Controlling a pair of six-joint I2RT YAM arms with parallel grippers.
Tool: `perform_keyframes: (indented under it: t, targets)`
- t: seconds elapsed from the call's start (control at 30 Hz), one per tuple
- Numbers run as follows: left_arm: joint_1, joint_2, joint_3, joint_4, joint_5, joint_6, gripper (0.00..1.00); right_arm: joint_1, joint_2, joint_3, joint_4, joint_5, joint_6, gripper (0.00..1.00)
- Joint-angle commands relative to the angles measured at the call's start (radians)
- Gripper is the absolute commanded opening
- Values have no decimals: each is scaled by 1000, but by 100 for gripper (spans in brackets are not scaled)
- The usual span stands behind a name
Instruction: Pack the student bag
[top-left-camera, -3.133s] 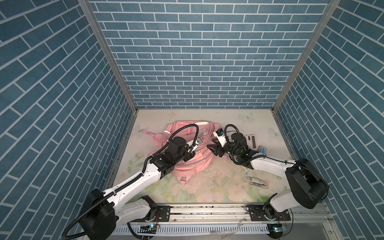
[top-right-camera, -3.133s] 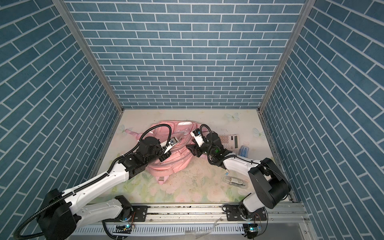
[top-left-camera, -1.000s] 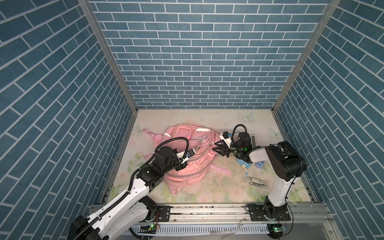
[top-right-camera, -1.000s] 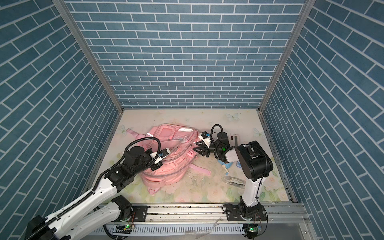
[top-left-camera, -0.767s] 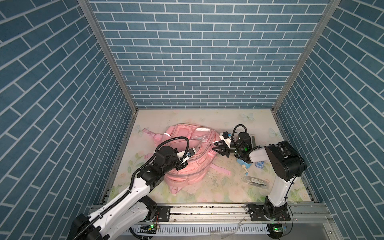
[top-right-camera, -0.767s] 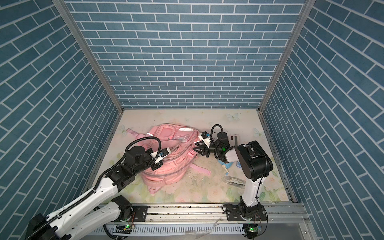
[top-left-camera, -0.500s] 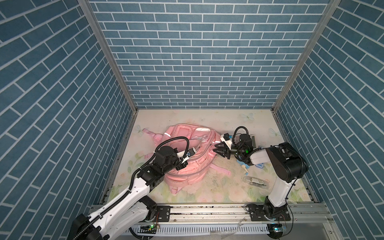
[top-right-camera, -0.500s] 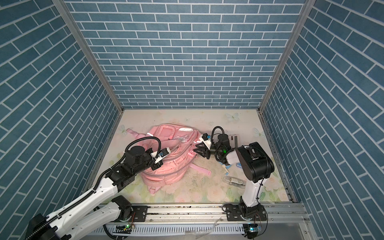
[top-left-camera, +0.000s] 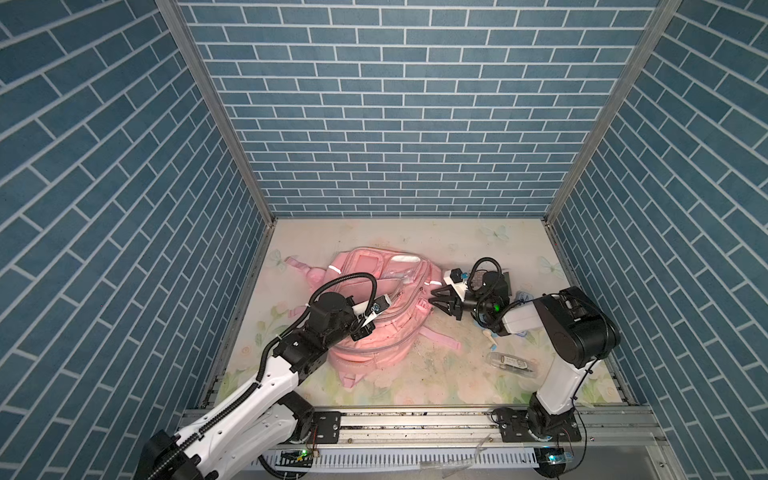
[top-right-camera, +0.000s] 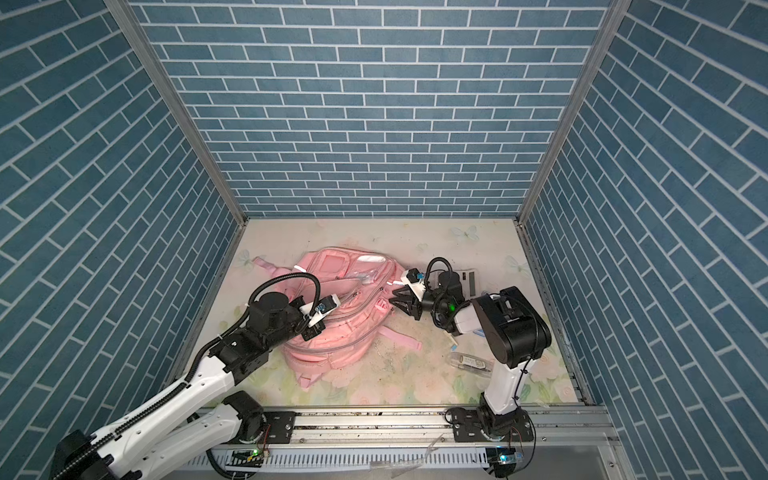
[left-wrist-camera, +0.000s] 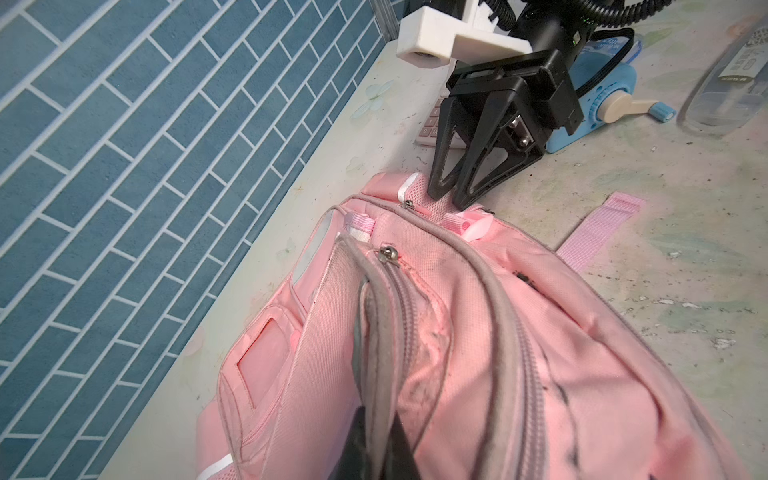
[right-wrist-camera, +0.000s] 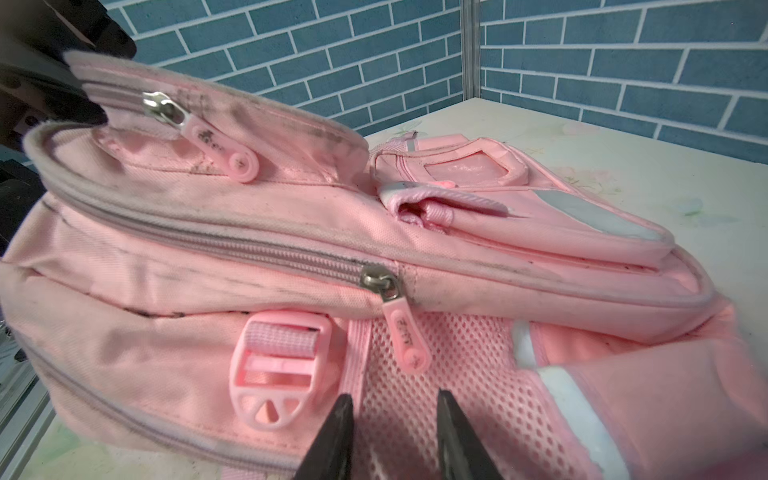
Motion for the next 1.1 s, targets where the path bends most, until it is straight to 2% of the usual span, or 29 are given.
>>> perform_keyframes:
  t: [0.0, 0.33, 0.57, 0.73, 1.07]
  targets:
    - [7, -35, 15, 136, 18, -7, 0, -4, -4, -3, 54, -35, 11, 36]
    - [8, -28, 21, 123, 57, -16, 0, -3, 51, 84, 24, -82, 11, 41]
    - [9, -17, 21, 139, 64, -19, 0, -5, 97, 166, -117, -147, -44, 42]
    - [8, -21, 18, 139, 68, -26, 0, -3, 135, 236, -290, -200, -114, 42]
    - [8, -12, 14, 144, 60, -43, 0, -1, 168, 299, -424, -257, -190, 41]
